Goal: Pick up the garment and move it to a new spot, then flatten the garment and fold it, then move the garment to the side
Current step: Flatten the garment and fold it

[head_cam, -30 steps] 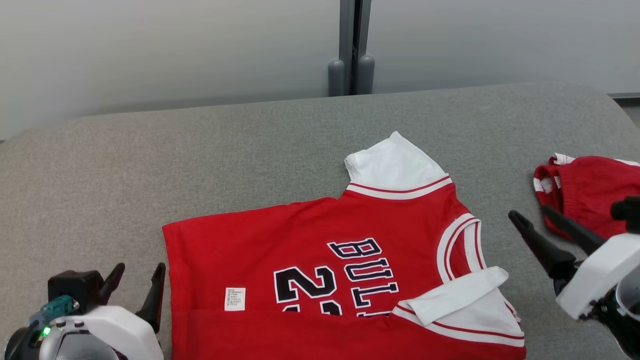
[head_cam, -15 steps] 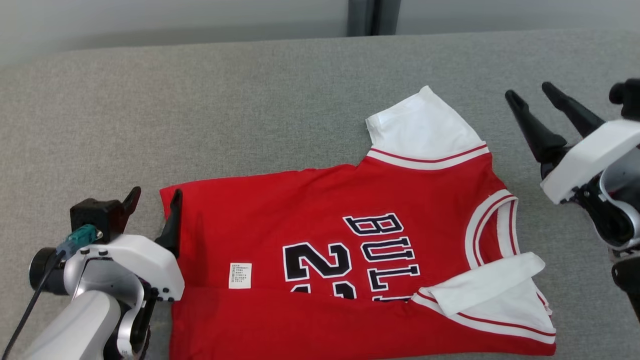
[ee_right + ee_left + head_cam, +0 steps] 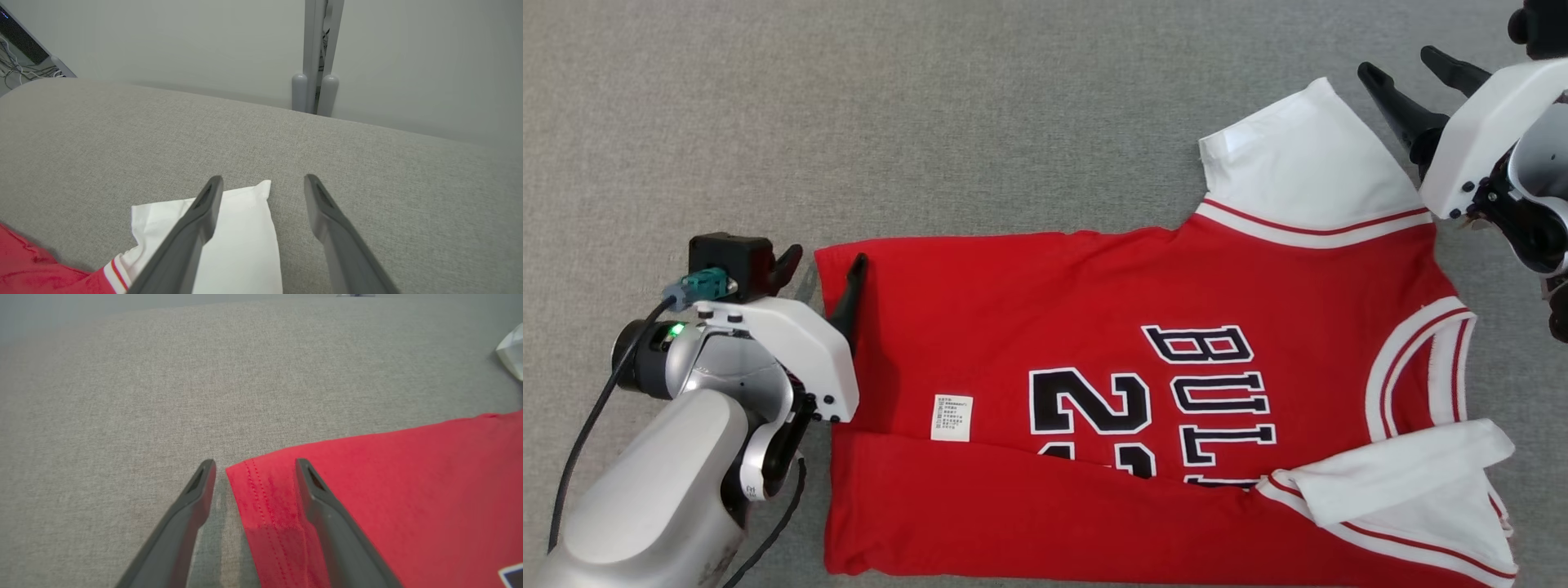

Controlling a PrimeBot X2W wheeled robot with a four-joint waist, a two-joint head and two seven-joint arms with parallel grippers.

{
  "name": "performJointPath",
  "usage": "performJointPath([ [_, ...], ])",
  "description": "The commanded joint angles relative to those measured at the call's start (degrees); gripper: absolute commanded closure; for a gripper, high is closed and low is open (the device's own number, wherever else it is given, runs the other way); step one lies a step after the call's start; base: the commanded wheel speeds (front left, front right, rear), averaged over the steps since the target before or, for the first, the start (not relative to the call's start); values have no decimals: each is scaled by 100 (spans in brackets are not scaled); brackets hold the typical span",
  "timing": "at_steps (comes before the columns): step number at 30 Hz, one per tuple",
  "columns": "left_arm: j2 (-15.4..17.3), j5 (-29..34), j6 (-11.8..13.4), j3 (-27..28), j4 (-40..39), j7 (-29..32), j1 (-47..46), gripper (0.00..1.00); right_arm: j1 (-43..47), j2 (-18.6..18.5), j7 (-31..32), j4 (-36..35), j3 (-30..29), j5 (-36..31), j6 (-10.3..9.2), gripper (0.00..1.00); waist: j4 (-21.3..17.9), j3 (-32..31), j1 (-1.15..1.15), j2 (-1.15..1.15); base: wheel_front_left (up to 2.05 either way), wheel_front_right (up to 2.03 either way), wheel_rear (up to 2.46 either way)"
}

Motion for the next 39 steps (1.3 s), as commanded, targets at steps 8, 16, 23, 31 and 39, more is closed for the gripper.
performJointPath([
  [8, -68, -179, -99, -131, -49, 704, -508, 0, -627, -19, 384, 804, 572, 352, 2, 0, 326, 339, 0, 0, 0, 0, 0],
  [16, -100, -165, -163, -246, -76, 919, -697, 0, -895, 60, 430, 1263, 981, 637, 2, 0, 357, 466, 0, 0, 0, 0, 0],
  [23, -103, -147, -199, -283, -83, 927, -788, 0, -1015, 69, 240, 1323, 1302, 890, 2, 13, 361, 533, 0, 0, 0, 0, 0],
  [31, -59, -167, -174, -278, -100, 884, -716, 100, -1023, 14, -247, 1150, 1688, 1212, 2, 100, 326, 453, 0, 0, 0, 0, 0],
  [39, 58, -255, -187, -247, -77, 824, -477, 100, -929, -89, -834, 1075, 2012, 1586, 2, 100, 247, 169, 0, 0, 0, 0, 0],
])
